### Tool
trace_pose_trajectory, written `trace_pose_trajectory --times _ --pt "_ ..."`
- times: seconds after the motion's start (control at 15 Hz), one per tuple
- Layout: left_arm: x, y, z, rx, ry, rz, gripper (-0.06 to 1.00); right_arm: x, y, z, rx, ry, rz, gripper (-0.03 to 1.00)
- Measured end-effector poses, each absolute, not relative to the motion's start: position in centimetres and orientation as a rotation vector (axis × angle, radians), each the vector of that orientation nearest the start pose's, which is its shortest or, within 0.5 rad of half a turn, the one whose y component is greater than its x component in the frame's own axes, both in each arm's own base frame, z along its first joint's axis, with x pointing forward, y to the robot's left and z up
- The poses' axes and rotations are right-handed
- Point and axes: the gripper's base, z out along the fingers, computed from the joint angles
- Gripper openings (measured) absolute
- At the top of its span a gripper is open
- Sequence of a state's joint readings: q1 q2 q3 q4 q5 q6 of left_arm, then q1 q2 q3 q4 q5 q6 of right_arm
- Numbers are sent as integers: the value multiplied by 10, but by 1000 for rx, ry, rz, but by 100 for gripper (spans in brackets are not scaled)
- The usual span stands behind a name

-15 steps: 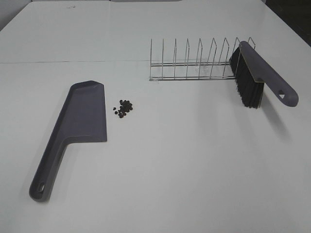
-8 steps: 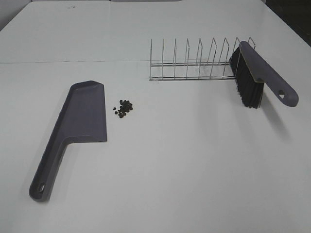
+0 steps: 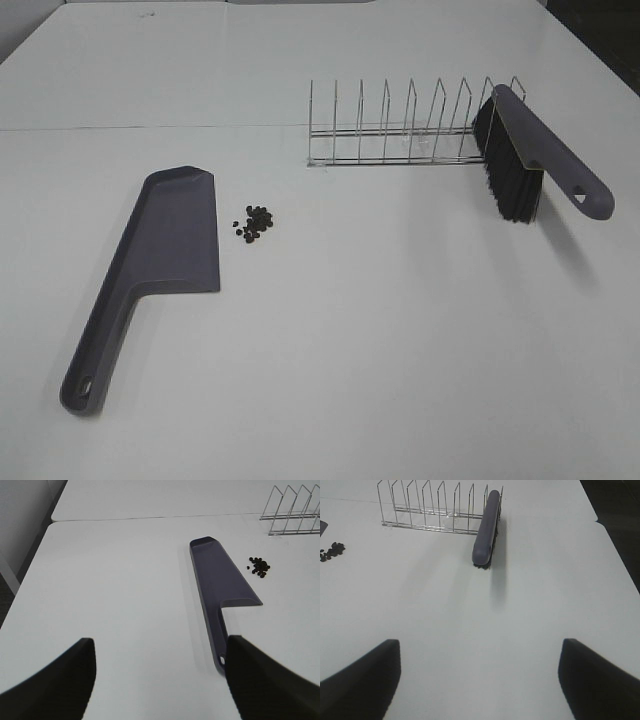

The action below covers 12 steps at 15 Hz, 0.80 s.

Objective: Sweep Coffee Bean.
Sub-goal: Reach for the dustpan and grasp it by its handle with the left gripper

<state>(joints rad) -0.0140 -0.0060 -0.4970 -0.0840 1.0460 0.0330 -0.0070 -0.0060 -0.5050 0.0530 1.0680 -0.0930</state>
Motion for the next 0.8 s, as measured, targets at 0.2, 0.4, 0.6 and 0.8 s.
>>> trace_pose_trajectory --times 0.2,0.4,0.6,0.8 --pt "-5 -7 278 51 2024 -88 66 -7 4 278 -91 2037 1 80" --pt "-5 -7 278 51 2024 -88 66 -7 4 278 -91 2037 1 80" --pt "-5 -7 278 51 2024 -88 66 -7 4 278 -91 2037 1 80" --pt "-5 -7 278 51 2024 -88 66 -7 4 278 -91 2037 1 80"
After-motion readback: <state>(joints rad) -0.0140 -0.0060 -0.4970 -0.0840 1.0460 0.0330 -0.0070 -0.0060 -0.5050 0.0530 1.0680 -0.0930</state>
